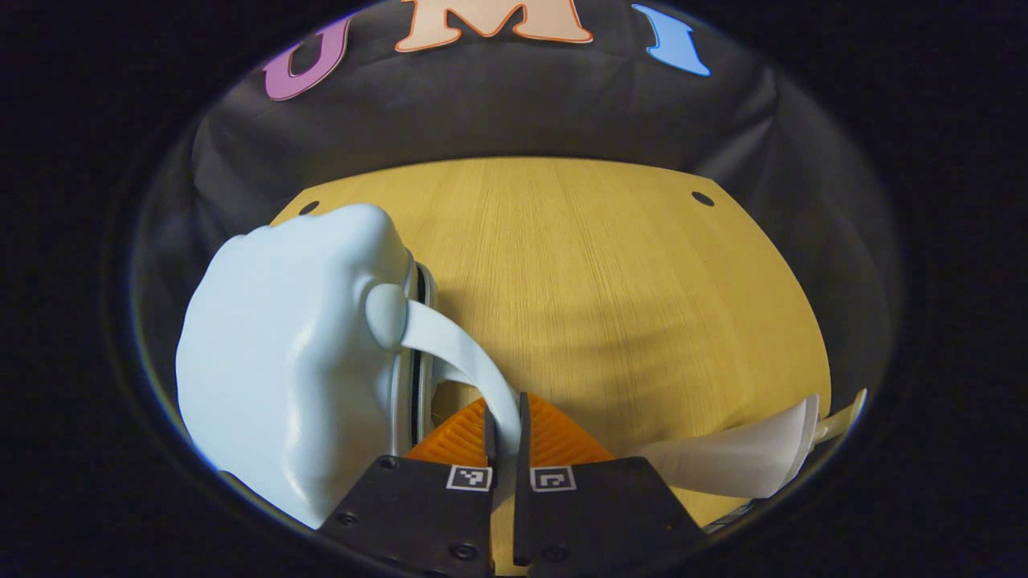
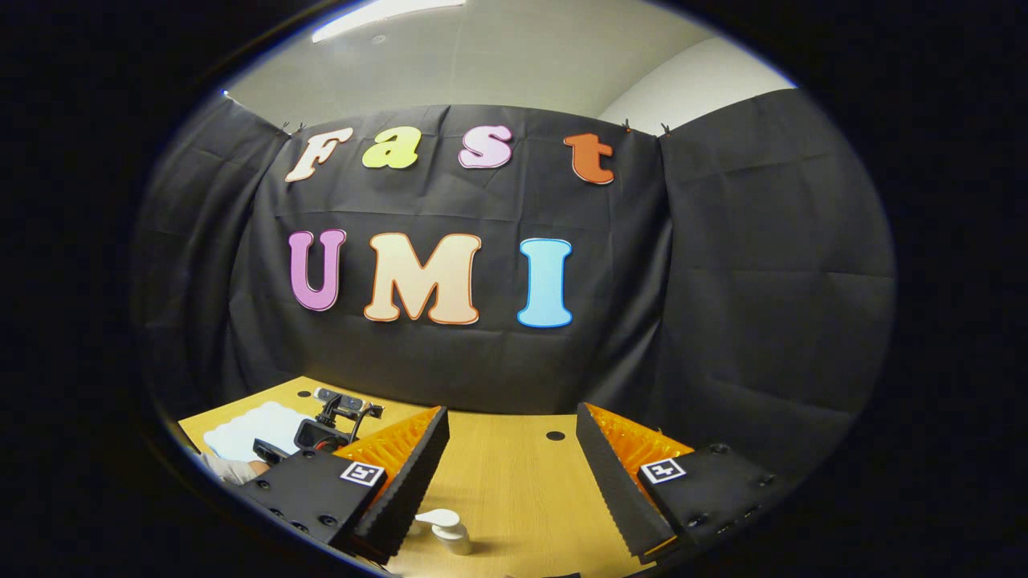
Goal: First open the suitcase, pack the skin care products into it, and then close the suitcase.
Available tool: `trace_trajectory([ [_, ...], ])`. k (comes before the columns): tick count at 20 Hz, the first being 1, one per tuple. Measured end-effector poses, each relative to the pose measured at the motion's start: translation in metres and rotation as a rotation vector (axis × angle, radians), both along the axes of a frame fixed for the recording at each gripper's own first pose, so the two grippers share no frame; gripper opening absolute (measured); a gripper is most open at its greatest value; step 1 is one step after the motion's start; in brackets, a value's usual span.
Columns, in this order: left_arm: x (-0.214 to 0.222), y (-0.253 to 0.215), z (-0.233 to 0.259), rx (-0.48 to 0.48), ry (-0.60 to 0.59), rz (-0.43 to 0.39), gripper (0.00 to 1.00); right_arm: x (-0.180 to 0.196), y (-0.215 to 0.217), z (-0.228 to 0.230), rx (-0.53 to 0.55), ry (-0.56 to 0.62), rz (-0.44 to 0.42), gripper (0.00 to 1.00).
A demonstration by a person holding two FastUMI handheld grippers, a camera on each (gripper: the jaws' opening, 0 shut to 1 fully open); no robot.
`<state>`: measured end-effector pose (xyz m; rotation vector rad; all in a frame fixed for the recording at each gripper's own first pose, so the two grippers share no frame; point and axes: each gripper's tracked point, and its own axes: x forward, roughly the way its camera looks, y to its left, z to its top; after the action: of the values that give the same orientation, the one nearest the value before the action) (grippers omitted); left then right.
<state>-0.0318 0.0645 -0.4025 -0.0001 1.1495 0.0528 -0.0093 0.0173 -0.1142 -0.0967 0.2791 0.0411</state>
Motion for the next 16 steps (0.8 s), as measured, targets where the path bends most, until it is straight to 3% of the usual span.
trace_trajectory([
  [6, 0.006, 0.001, 0.043, -0.065, -0.085, 0.001, 0.00, 0.003, 0.016, 0.000, 0.019, -0.013, 0.026, 0.99],
  [8, 0.016, 0.006, 0.066, -0.049, -0.137, -0.041, 0.00, 0.004, 0.025, -0.003, 0.029, -0.008, 0.041, 0.99],
  [16, 0.031, 0.064, 0.153, -0.039, -0.289, -0.013, 0.00, 0.009, 0.072, -0.007, 0.068, -0.015, 0.119, 1.00],
])
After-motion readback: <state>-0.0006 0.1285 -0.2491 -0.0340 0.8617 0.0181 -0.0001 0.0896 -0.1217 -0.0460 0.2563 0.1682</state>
